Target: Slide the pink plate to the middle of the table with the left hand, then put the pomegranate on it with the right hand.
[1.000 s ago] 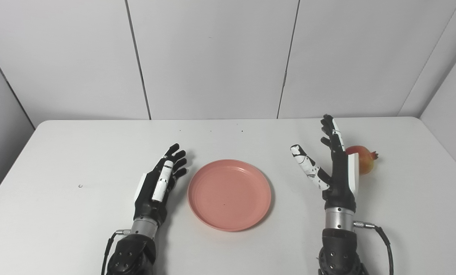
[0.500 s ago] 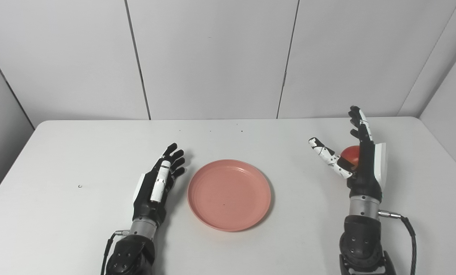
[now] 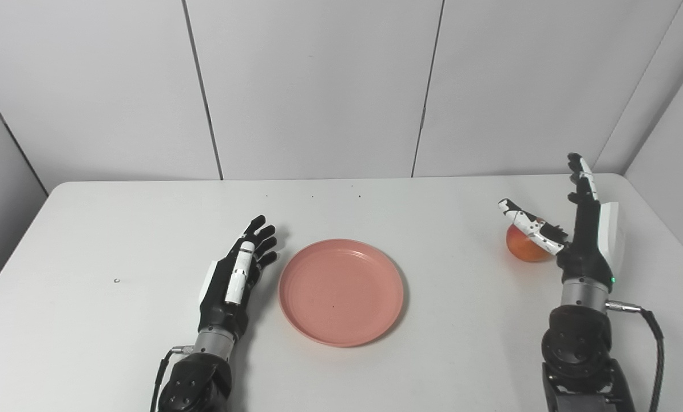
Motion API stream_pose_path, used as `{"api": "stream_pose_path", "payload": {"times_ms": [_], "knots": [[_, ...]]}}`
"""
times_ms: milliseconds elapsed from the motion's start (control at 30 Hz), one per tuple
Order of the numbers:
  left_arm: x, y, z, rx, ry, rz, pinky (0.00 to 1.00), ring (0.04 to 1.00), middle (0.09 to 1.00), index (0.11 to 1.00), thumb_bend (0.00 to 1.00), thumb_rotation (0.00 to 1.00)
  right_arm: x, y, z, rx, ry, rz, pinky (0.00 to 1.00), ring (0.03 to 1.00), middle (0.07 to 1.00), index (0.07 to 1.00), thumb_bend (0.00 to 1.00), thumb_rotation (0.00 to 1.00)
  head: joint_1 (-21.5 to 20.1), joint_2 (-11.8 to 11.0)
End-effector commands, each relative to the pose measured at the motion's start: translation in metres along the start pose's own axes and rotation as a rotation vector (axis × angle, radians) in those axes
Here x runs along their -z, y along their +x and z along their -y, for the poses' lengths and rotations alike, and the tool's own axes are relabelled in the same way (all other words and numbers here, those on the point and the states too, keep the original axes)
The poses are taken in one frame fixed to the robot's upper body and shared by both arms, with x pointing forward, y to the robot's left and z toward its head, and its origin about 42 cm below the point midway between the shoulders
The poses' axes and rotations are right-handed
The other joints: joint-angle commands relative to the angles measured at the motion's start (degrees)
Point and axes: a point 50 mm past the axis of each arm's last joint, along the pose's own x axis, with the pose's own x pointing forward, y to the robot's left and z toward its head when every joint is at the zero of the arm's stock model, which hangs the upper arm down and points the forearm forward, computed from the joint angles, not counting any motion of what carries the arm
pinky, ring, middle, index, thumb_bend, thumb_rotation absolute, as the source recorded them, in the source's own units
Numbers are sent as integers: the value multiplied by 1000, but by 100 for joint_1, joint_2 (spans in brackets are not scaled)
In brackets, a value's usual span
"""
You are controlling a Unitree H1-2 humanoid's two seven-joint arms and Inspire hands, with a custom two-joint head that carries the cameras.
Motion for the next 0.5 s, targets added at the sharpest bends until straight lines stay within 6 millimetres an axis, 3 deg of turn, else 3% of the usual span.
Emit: {"api": "stream_pose_path", "payload": {"times_ms": [0,233,467], "knots": [[-8,5,5,19,13,18,869,894,888,878,302,929,-15,19,15,59,-19,41,796,882,910,900,718,432,5,-8],[-7,5,4,17,16,28,856,885,879,869,302,890,-7,35,20,58,-79,-14,774,889,925,913,741,415,-37,-16],[-7,5,4,28,20,26,865,893,887,871,302,914,10,52,15,28,-117,-59,735,866,914,901,785,391,-60,-9]]}}
